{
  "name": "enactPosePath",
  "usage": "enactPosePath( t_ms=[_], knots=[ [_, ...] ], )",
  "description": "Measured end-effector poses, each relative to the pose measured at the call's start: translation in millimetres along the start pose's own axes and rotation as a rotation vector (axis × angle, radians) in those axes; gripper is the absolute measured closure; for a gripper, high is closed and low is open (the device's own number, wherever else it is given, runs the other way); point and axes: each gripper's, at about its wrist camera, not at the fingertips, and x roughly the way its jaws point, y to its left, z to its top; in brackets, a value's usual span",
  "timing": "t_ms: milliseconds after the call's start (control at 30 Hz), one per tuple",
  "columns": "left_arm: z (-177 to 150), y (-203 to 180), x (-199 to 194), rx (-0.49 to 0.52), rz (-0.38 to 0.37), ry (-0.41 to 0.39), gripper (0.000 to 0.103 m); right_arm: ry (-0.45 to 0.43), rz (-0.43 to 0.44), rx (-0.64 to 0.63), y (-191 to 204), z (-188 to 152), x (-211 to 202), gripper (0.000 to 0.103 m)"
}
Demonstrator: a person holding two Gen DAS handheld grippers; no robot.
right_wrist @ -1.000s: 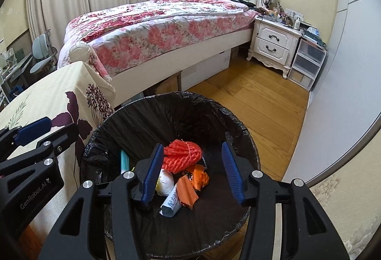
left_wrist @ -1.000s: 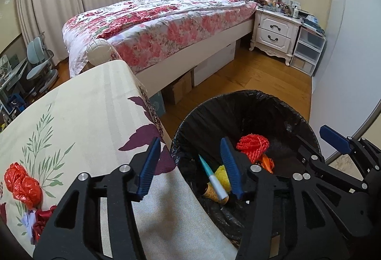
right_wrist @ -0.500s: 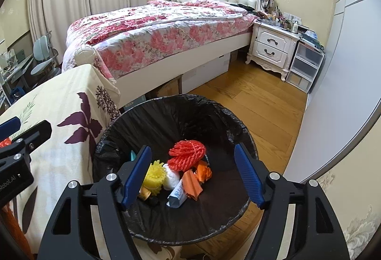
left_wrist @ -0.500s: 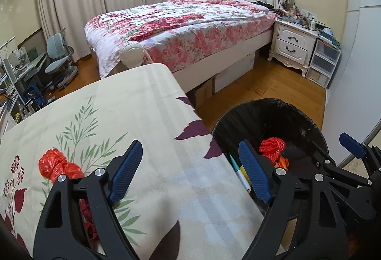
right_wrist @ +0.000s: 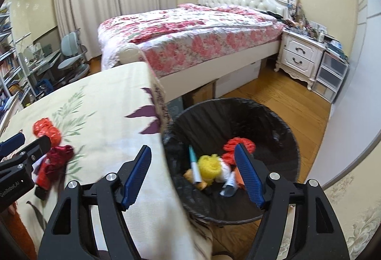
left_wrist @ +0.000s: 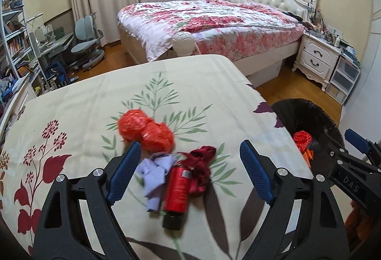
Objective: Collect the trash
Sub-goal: 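Move both open tools back toward the trash on the bed, then grasp the dark red cloth with the right tool while the left tool grasps the lavender cloth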
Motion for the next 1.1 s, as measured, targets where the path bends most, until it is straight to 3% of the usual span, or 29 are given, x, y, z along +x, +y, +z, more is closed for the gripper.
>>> enactPosePath(
  t_ms=[567, 667, 867, 1100],
  knots=[
    [-39.6, 123.6, -13.2, -0.158, 0.161, 0.048, 0.02, 0.033, 0.199, -0.204, 133.7, -4.7, 7.2, 0.033],
    [-43.2, 130.7, -14.6, -0.17, 0.167, 0.052, 0.02, 0.048, 0.201, -0.217, 142.7, -6.5, 13.3, 0.036],
    [-46.7, 132.3, -11.7, -0.179, 0.158, 0.063, 0.02, 0.099, 0.193, -0.205, 136.9, -11.4, 24.0, 0.055],
    [-45.8, 122.6, -3.8, -0.165, 0.134, 0.073, 0.02, 0.126, 0.191, -0.201, 133.3, -13.1, 30.1, 0.057]
  ],
)
